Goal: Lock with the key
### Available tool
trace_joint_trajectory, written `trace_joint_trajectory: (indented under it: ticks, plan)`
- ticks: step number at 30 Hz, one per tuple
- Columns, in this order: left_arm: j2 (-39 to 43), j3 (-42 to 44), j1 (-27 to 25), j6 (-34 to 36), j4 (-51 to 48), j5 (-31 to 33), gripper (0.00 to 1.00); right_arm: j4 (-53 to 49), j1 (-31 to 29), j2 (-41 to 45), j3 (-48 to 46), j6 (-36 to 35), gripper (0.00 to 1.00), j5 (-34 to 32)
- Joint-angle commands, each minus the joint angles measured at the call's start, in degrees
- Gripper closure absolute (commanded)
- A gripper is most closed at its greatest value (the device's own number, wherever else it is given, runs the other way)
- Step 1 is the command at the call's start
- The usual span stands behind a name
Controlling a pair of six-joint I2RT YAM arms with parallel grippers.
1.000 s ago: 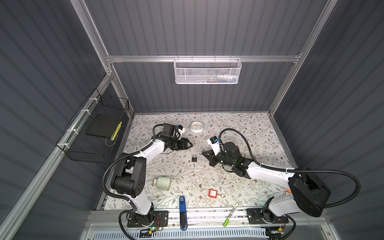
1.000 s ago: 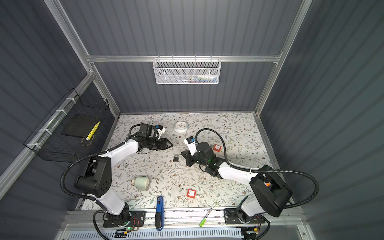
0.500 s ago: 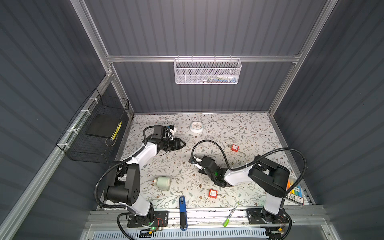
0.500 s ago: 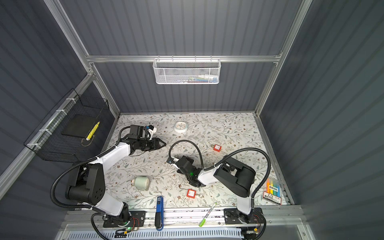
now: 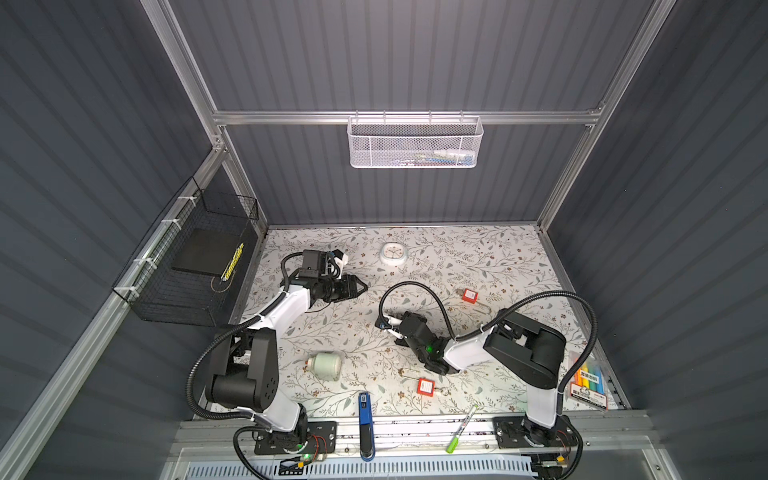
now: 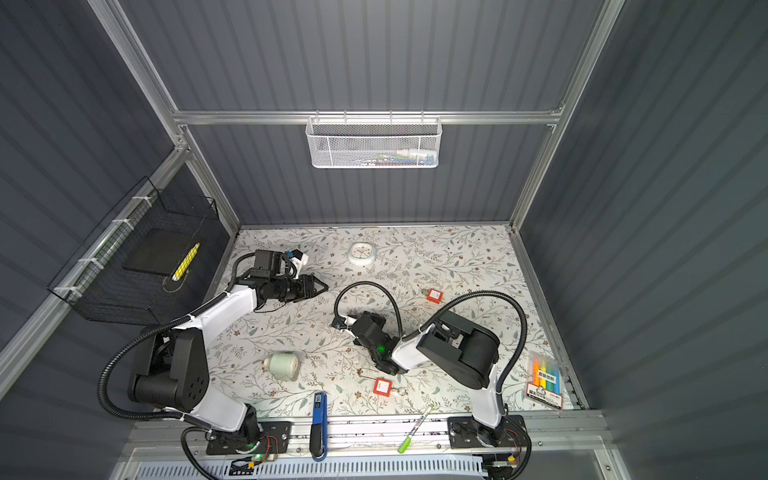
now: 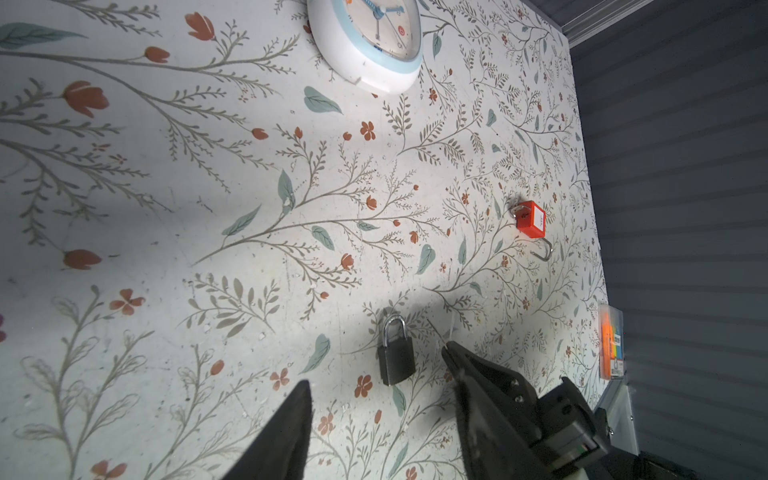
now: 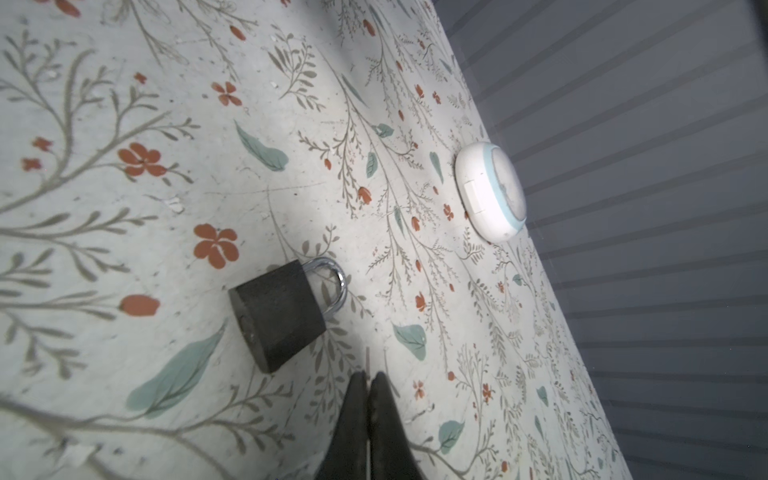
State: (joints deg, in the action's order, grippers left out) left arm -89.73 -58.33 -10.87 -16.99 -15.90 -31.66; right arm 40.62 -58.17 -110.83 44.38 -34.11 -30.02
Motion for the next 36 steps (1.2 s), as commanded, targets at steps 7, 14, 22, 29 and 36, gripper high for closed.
trace_joint_trajectory:
  ticks: [7,14,22,29,36]
  plan:
    - [1.0,1.0,0.2,0.4,-1.5,-1.1,0.43,-5.6,-0.2,-0.9,1.9,4.9,0.90,0.4]
    - [1.9,1.7,0.2,0.3,-1.5,-1.0,0.43,-8.4,0.0,3.3,1.1,7.6,0.49,0.8]
    - [2.2,2.2,0.3,0.0,-1.4,-1.3,0.43,-30.0,6.6,15.6,4.3,25.6,0.31,19.7]
    - [2.2,2.3,0.3,-0.5,-0.8,-1.7,0.43,-41.8,10.4,14.0,8.6,29.0,0.25,30.8]
    - [2.4,2.0,0.3,-0.8,-2.0,-3.1,0.43,-49.1,14.8,13.8,13.2,38.9,0.33,41.3]
